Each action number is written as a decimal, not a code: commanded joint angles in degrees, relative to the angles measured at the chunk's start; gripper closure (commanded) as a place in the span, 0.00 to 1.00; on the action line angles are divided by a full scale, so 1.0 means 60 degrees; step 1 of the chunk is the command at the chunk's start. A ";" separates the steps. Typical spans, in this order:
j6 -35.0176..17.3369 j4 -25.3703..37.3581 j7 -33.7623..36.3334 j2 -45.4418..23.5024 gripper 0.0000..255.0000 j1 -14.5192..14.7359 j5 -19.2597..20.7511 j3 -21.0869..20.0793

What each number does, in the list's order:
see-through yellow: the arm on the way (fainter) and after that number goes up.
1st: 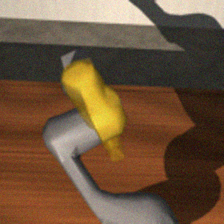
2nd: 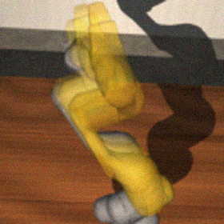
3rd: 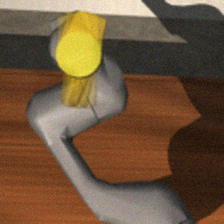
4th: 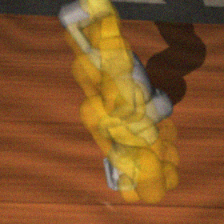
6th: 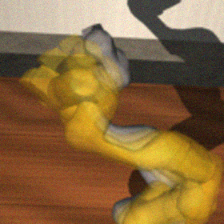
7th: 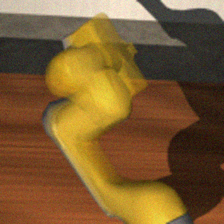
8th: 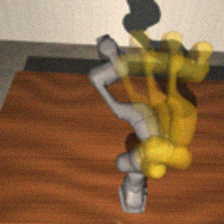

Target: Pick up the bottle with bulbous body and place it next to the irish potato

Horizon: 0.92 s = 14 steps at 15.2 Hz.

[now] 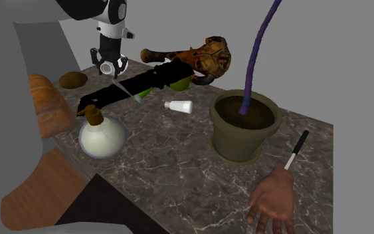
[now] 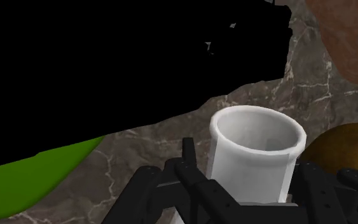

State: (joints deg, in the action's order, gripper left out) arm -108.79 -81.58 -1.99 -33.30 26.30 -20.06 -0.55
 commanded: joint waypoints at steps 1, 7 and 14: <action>-0.0530 -0.0197 -0.0074 -0.0043 1.00 0.0022 -0.0034 0.0017; -0.0558 -0.0213 -0.0083 -0.0056 1.00 0.0022 -0.0038 0.0016; -0.0559 -0.0214 -0.0084 -0.0056 0.00 0.0022 -0.0038 0.0016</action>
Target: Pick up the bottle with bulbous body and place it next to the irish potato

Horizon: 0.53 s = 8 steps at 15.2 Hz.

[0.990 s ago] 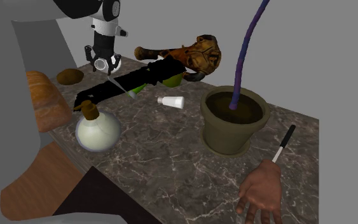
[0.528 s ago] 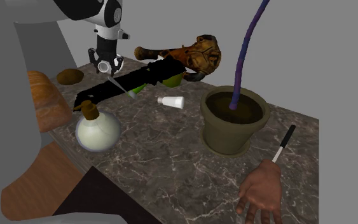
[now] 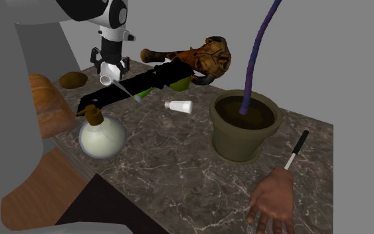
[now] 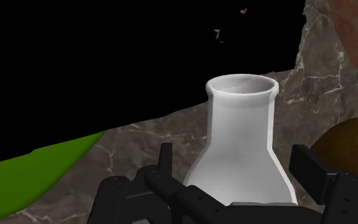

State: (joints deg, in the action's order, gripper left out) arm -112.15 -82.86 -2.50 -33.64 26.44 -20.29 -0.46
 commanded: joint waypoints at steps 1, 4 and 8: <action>0.0001 0.0001 0.0001 0.0000 0.00 0.0000 0.0000 0.0001; 0.0819 0.0590 0.0080 0.0207 0.00 -0.0159 0.0081 0.0066; 0.1044 0.0773 0.0102 0.0242 0.00 -0.0202 0.0100 0.0082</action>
State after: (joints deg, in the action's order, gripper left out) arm -106.09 -78.39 -1.88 -32.16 25.27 -19.70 0.02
